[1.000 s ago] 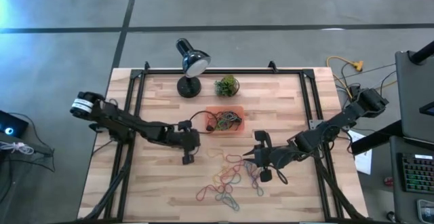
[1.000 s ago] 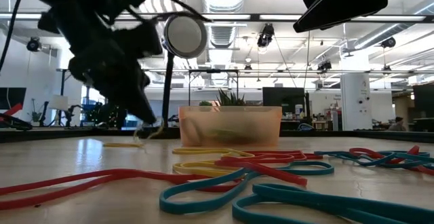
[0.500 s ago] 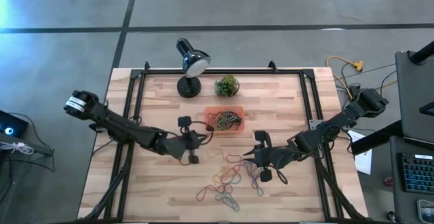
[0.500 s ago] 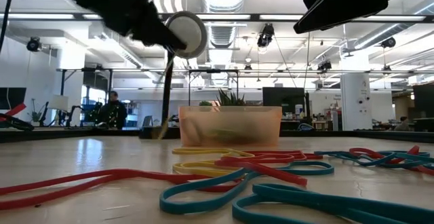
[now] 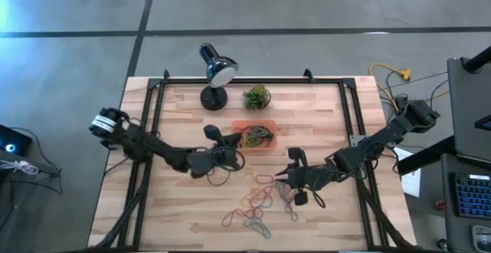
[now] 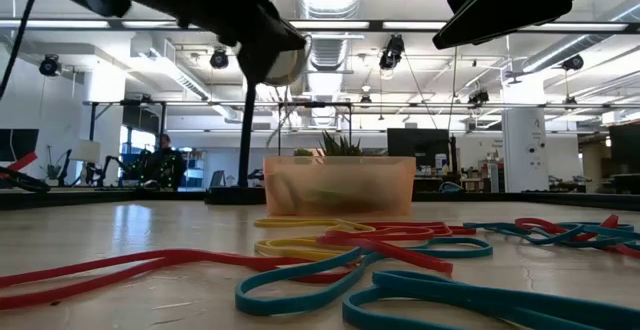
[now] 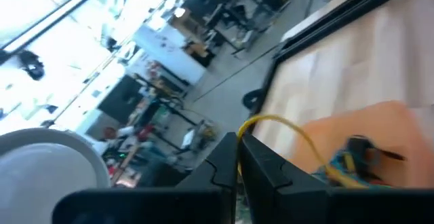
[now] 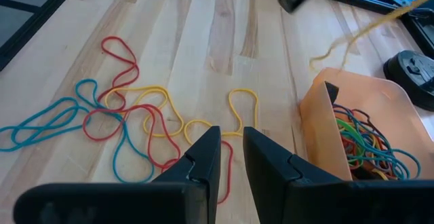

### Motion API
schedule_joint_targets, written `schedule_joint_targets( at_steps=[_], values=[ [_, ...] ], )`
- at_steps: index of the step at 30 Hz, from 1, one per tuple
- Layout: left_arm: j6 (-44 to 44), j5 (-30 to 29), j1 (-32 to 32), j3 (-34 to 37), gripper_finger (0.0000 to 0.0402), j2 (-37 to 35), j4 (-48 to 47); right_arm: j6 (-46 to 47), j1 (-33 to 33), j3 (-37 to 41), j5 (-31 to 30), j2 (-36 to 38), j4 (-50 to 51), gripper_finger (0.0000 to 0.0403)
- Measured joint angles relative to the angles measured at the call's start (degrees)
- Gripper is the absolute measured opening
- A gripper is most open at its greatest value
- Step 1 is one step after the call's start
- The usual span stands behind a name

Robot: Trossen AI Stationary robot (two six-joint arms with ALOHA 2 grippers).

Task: Pick and place rubber bands into bin
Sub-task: Put the yellow rubber band into the orange bin

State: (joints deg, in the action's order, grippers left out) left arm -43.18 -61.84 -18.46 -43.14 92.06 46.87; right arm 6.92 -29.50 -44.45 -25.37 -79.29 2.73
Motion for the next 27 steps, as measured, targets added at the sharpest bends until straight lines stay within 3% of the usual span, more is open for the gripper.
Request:
schedule_joint_targets(
  at_steps=[10, 21, 27],
  values=[
    [-0.69, 0.01, 7.77, -3.52, 0.0000, 7.95, 2.44, 0.00, 0.00, 0.00, 0.01, -0.01, -0.03, 0.0059],
    [-0.67, 0.72, 10.53, -9.44, 0.0000, 15.39, 2.02, -0.04, 0.00, 0.13, 0.00, 0.00, 0.06, 0.0059],
    [2.75, 1.51, 10.60, -11.21, 0.0000, 14.84, -5.34, -0.04, 0.00, 0.35, -0.01, 0.00, 0.06, 0.0059]
  ],
)
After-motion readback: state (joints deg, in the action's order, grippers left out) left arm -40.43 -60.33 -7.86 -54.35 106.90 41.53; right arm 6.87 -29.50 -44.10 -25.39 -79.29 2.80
